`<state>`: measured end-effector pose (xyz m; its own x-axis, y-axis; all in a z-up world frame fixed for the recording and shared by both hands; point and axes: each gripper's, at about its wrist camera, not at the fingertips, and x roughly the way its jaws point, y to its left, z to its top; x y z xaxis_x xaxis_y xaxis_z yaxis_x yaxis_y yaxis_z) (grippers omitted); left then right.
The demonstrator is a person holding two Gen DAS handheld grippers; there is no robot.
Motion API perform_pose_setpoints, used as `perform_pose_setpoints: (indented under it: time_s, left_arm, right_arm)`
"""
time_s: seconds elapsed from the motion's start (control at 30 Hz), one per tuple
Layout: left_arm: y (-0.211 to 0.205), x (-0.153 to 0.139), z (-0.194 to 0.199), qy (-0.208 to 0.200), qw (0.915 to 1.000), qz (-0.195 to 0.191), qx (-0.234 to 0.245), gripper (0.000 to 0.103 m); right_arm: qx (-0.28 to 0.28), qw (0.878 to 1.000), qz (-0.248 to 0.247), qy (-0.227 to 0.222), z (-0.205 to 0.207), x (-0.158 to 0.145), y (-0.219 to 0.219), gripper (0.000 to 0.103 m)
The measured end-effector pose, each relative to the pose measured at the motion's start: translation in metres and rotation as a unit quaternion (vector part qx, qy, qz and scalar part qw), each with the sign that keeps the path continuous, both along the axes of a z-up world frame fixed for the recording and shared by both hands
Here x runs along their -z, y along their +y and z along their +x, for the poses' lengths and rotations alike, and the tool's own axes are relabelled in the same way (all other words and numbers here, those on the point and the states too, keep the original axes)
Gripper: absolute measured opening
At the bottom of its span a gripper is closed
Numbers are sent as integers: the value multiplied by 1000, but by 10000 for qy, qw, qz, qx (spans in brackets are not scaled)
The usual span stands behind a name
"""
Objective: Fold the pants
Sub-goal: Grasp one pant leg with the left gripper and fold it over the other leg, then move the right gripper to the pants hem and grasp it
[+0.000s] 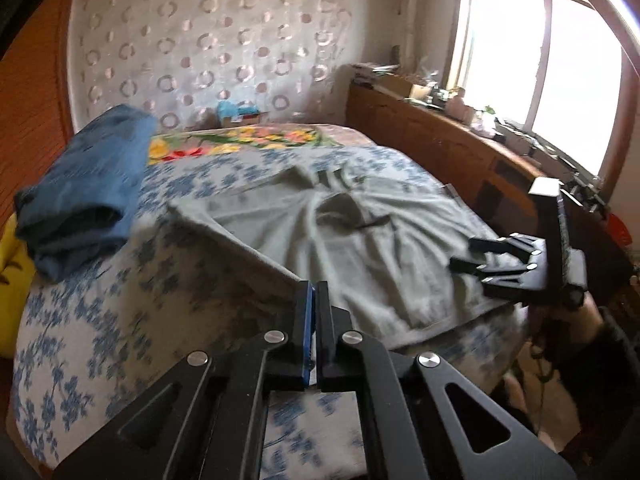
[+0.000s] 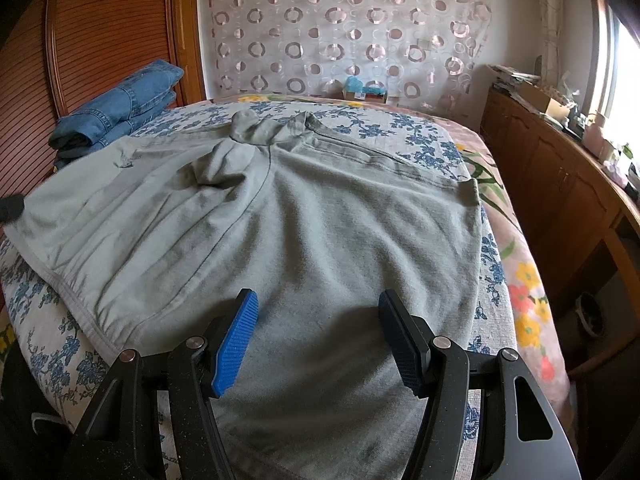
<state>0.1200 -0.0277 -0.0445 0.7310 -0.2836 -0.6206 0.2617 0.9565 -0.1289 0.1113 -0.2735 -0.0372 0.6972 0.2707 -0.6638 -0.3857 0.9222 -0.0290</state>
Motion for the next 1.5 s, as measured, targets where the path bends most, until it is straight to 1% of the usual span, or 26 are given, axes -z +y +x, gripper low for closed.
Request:
perform_pose_setpoints:
  time_s: [0.13, 0.3, 0.37, 0.43, 0.57, 0.63, 0.67, 0.73, 0.77, 0.83, 0.87, 0.9, 0.97, 1.03, 1.13, 1.17, 1.3, 1.5]
  left_arm:
    - [-21, -16, 4, -52, 9995, -34, 296, 2]
    - [-42, -29, 8, -141, 9988, 3, 472, 2]
    - [-45, -30, 10, -130, 9988, 11, 467, 2]
    - [-46, -28, 9, -129, 9992, 112, 366, 2]
    - [-41, -19, 8, 50, 9995, 139, 265, 3]
    - [-37, -18, 7, 38, 9996, 157, 215, 14]
    - [-33, -17, 5, 12, 9997, 154, 190, 30]
    - [-24, -16, 1, -69, 9998, 154, 106, 45]
    - [-19, -14, -1, -75, 9999, 144, 54, 46]
    - [-10, -9, -1, 4, 9999, 147, -52, 58]
    - [-6, -6, -1, 25, 9998, 144, -97, 68]
    - [-3, -3, -1, 35, 9998, 133, -132, 72]
    - [6, 4, -2, 100, 9996, 95, -231, 75]
    - [10, 11, -3, 156, 9994, 68, -298, 75]
    - [14, 24, -3, 277, 9988, 122, -378, 75]
    - [15, 30, -3, 336, 9985, 171, -406, 75]
    - [16, 43, -2, 482, 9974, 280, -450, 75]
    - [13, 57, -4, 651, 9961, 432, -406, 75]
  right_arm:
    - [4, 10000, 2, 0, 0, 0, 0, 65]
    - [2, 10000, 29, 1, 1, 0, 0, 65]
    - [5, 10000, 42, 1, 2, 1, 1, 65]
    - [4, 10000, 33, -3, 3, 2, 1, 65]
    - [4, 10000, 61, -2, 4, 3, 1, 65]
    - [19, 10000, 77, -7, 5, 3, 1, 65]
    - [33, 10000, 81, -11, 5, 3, 1, 65]
    - [56, 9999, 103, -11, 6, 4, 0, 65]
    - [57, 9999, 108, -9, 6, 4, -1, 65]
    - [65, 9999, 85, -3, 6, 4, 0, 65]
    - [76, 10000, 54, -10, 6, 5, 0, 65]
    - [84, 10000, 17, -21, 6, 5, 1, 65]
    - [125, 9998, -33, -171, 3, 3, 2, 65]
    - [179, 9988, 19, -464, -5, -1, -1, 65]
    - [220, 9968, -75, -764, -14, -6, -1, 65]
    - [219, 9967, -62, -783, -15, -7, 0, 65]
    - [33, 9970, 239, -735, -25, -18, 9, 65]
    - [-396, 9959, 546, -605, -39, -27, 35, 65]
